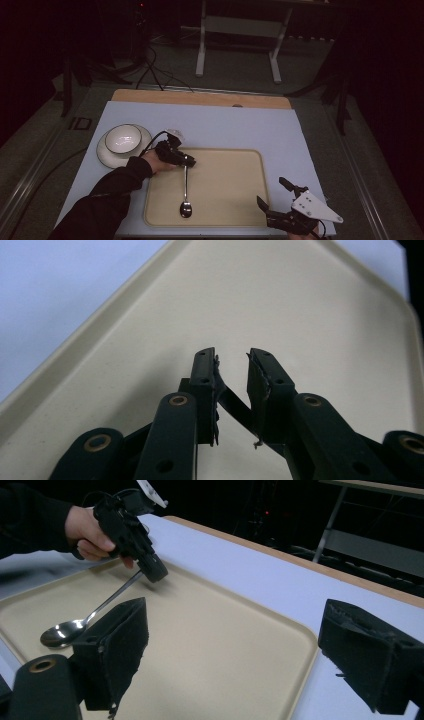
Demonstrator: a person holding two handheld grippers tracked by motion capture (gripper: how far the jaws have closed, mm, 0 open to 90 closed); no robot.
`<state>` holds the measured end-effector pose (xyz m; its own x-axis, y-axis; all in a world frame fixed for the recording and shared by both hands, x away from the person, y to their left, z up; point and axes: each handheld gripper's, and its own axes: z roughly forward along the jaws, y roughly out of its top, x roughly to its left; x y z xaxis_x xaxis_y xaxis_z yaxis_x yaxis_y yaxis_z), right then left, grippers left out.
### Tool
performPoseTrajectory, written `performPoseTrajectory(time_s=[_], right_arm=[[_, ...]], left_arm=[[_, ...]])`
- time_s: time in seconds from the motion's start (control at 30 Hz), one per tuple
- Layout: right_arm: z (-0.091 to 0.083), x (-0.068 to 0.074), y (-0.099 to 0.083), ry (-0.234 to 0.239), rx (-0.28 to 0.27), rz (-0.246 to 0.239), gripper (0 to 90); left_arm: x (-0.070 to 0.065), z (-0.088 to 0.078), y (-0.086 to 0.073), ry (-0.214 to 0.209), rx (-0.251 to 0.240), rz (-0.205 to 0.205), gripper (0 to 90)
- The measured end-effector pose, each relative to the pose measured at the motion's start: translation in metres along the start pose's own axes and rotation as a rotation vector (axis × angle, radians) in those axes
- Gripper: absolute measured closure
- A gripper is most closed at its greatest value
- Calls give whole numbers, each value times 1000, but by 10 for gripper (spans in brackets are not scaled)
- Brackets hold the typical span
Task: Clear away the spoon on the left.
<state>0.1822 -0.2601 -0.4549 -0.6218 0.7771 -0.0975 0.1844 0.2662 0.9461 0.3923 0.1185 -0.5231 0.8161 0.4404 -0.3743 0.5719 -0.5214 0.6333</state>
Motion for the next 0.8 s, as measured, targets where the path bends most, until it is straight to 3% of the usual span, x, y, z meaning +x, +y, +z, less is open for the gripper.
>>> performPoseTrajectory(time_s=[0.13, 0.33, 0.47, 0.8], right_arm=[[0, 0, 0, 6, 1, -2, 127], [1, 0, 0, 6, 0, -2, 128], [1, 0, 0, 8, 1, -2, 128], [1, 0, 0, 9, 0, -3, 128]], left_arm=[[1, 3, -3, 16, -3, -16, 740], [-2, 10, -5, 83, 27, -9, 717], [-2, 10, -5, 114, 9, -18, 716], [-6, 7, -5, 194, -20, -3, 571]])
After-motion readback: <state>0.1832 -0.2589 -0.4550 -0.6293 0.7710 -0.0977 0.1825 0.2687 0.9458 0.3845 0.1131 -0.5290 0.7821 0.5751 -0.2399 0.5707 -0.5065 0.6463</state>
